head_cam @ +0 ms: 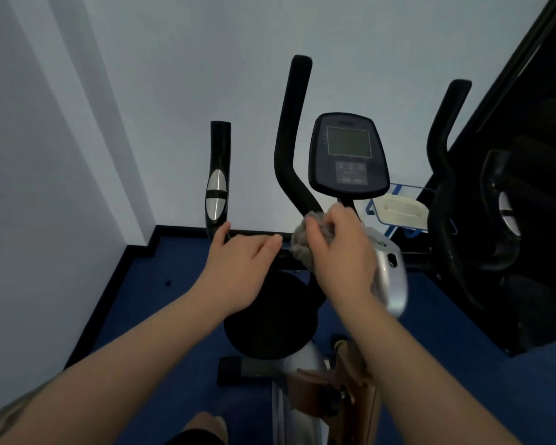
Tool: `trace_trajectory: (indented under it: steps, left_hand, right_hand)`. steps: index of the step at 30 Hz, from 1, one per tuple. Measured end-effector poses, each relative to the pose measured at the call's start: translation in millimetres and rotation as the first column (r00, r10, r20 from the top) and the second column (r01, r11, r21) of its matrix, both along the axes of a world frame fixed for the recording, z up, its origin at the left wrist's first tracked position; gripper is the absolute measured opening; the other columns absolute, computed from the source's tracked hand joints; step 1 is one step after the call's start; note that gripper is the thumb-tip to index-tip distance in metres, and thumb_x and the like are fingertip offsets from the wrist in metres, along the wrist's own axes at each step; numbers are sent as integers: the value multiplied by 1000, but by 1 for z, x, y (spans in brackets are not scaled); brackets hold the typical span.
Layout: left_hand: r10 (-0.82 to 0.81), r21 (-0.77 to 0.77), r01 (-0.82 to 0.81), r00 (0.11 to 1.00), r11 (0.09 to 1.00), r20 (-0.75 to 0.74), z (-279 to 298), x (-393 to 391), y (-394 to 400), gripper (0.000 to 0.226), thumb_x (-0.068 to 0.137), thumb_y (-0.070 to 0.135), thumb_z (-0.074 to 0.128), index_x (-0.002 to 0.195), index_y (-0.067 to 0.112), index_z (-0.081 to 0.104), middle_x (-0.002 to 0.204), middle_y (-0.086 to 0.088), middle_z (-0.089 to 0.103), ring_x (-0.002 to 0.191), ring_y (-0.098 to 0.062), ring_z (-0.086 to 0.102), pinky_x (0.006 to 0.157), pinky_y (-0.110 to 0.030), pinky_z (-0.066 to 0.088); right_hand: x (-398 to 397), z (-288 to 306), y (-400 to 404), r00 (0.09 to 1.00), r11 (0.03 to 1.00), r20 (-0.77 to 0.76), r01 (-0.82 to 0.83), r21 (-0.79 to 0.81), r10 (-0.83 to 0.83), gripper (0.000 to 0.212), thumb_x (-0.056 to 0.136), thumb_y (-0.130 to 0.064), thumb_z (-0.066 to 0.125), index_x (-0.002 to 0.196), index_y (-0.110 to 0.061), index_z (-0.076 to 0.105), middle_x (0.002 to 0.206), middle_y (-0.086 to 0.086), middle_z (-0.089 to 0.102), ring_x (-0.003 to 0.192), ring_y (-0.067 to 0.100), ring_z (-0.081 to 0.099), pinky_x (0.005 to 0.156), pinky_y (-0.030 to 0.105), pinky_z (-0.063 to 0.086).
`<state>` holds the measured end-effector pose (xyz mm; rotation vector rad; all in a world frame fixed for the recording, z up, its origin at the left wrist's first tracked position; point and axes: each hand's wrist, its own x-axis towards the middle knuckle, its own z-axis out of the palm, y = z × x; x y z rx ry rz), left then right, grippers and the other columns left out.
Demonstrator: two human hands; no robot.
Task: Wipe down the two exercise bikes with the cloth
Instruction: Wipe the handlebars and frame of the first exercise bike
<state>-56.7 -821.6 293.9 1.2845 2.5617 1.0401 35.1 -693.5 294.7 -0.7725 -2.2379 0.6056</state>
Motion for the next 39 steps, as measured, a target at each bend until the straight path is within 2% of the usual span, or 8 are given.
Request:
trace_trajectory:
  steps: [5, 9, 13, 17, 25, 31, 35, 39]
  left_hand:
    - [-3, 7, 3, 1000, 1000, 19, 3, 1, -1, 49, 102, 41, 23, 107, 27, 69, 92, 11, 68, 102, 2, 54, 102, -6, -16]
    - [-40, 0, 40, 997, 999, 59, 4, 0, -3, 39, 104, 37, 29, 117, 32, 65, 99, 17, 64, 108, 5, 49, 109, -16, -13]
    - [-154, 0, 154, 985, 988, 84, 5, -14, -8, 34, 104, 36, 37, 115, 28, 68, 108, 12, 70, 107, 3, 52, 114, -17, 3]
    - [-192, 94, 216, 959, 972, -210, 8, -42, -16, 24, 101, 22, 49, 103, 17, 72, 97, 10, 71, 92, -7, 61, 108, -27, 32]
    - [15, 121, 71, 803, 990, -596, -16, -56, -1, 51, 95, 33, 45, 58, 13, 72, 51, 1, 60, 60, -16, 58, 111, -37, 34]
    - [113, 258, 62, 783, 964, -611, -27, -59, 3, 54, 95, 26, 45, 48, 9, 67, 43, -1, 53, 49, -19, 53, 104, -41, 42]
    - [116, 285, 86, 774, 955, -623, -32, -62, 4, 53, 95, 24, 44, 50, 9, 68, 44, 0, 56, 53, -19, 55, 103, -40, 41]
    - [126, 332, 115, 772, 936, -624, -36, -64, 4, 53, 96, 22, 44, 51, 9, 68, 45, 1, 57, 53, -19, 54, 103, -39, 40]
  right_hand:
    - [2, -4, -4, 993, 995, -70, -96, 27, 98, 23, 96, -35, 49, 118, -37, 57, 120, -18, 35, 97, 4, 49, 70, 23, 43]
    - [18, -10, 5, 968, 967, -56, -242, 77, 247, 12, 92, -31, 58, 97, -22, 66, 114, -17, 36, 98, 1, 45, 79, 20, 44]
    - [-10, 6, 13, 986, 985, -18, -162, 59, 163, 22, 91, -41, 60, 92, -19, 65, 105, -8, 45, 87, 11, 53, 68, 30, 44]
    - [7, -8, -2, 992, 994, -82, -96, 45, 99, 22, 89, -47, 57, 91, -25, 60, 101, -10, 45, 81, 10, 54, 60, 26, 42]
    - [-16, 8, 16, 992, 995, -85, -98, -28, 96, 21, 91, -46, 56, 88, -25, 54, 97, -10, 48, 75, 1, 47, 59, 9, 32]
    - [22, -13, -3, 992, 982, -102, -89, -164, 73, 36, 79, -70, 52, 86, -35, 49, 88, -14, 57, 79, 0, 57, 65, 31, 50]
    - [-14, 11, 13, 993, 997, -114, -1, -72, -7, 35, 83, -59, 60, 81, -25, 52, 84, -7, 58, 83, 13, 54, 84, 44, 47]
    - [1, -4, 2, 993, 998, -116, -40, -48, 34, 33, 79, -59, 60, 79, -27, 48, 86, -9, 49, 89, 13, 43, 79, 19, 37]
